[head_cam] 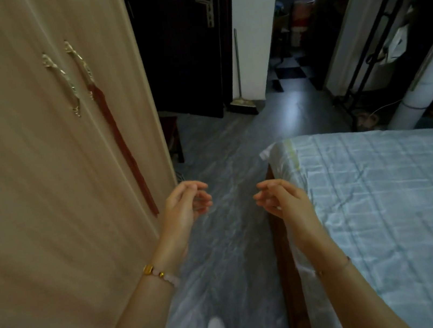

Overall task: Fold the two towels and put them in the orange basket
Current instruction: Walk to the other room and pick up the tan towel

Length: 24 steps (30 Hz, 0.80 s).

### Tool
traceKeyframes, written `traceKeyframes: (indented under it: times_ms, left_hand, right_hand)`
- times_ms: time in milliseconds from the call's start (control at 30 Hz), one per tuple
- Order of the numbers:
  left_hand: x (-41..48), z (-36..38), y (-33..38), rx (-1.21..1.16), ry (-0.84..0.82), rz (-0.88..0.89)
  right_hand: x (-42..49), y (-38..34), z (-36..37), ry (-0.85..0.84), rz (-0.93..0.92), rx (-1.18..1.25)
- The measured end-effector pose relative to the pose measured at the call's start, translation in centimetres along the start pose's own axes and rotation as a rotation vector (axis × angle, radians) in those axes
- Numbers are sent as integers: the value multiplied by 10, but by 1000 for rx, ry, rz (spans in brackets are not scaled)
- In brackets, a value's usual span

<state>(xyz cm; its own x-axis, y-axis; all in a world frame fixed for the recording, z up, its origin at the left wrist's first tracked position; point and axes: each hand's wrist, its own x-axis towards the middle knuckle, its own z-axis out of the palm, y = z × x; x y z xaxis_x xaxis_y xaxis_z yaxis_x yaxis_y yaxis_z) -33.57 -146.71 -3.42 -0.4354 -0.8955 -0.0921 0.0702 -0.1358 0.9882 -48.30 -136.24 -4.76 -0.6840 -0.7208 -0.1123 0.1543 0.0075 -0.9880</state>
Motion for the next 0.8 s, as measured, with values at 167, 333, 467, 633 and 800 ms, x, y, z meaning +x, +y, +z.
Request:
traceKeyframes:
  times_ms: [167, 333, 467, 633, 800]
  left_hand:
    - [88, 28, -7, 9, -28, -7]
    - [200, 53, -13, 2, -59, -54]
    - [291, 75, -2, 2, -60, -78]
    - [394, 94, 21, 43, -85, -49]
    - [474, 106, 31, 55, -83, -50]
  right_hand:
    - [85, 0, 1, 24, 2, -40]
    - [185, -2, 8, 51, 26, -52]
    - [275, -17, 18, 102, 40, -64]
    - [377, -38, 35, 149, 48, -16]
    - [455, -49, 45, 140, 39, -24]
